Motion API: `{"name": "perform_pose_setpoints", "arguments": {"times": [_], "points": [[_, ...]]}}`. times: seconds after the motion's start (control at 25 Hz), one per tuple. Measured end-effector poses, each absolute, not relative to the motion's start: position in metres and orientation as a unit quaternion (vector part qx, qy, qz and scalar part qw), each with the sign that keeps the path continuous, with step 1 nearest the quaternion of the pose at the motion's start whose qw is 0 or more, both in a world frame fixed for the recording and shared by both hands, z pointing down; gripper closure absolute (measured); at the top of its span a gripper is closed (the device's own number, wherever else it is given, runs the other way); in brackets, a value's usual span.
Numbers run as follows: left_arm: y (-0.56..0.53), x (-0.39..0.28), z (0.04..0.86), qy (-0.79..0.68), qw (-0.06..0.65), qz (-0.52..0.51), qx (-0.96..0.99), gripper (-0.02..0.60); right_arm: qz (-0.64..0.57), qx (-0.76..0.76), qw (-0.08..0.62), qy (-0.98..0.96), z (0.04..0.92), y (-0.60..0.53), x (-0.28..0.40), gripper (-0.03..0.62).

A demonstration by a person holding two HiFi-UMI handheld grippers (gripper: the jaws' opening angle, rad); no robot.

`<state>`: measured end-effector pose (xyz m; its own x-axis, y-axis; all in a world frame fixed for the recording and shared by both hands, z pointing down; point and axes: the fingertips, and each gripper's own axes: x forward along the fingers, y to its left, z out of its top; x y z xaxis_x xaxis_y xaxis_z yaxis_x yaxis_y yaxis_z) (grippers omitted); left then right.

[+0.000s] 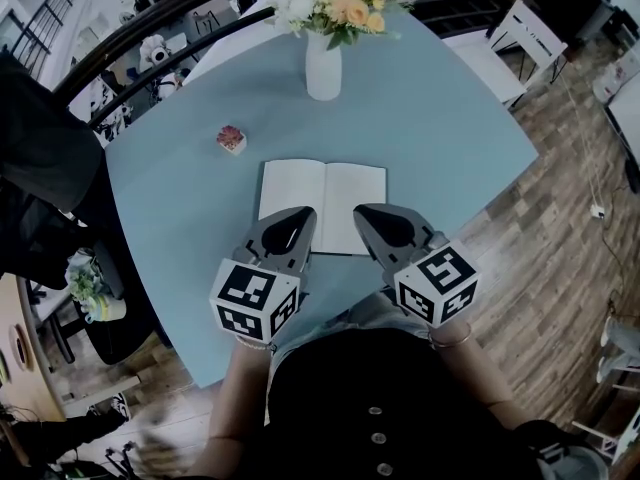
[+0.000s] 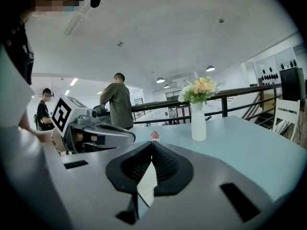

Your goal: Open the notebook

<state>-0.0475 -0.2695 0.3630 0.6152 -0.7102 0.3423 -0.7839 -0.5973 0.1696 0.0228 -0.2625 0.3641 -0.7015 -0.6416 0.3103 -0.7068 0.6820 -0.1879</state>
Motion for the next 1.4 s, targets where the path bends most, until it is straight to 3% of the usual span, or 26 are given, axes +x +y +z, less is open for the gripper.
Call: {"name": "perform_pose_setpoints", "arguments": {"times": [1.4], "points": [[-0.259, -0.040, 0.401, -0.415, 0.178, 0.177, 0.875, 0.565, 0.168, 0.345, 0.139, -0.913, 0.394, -0.253, 0.014, 0.591]]}}
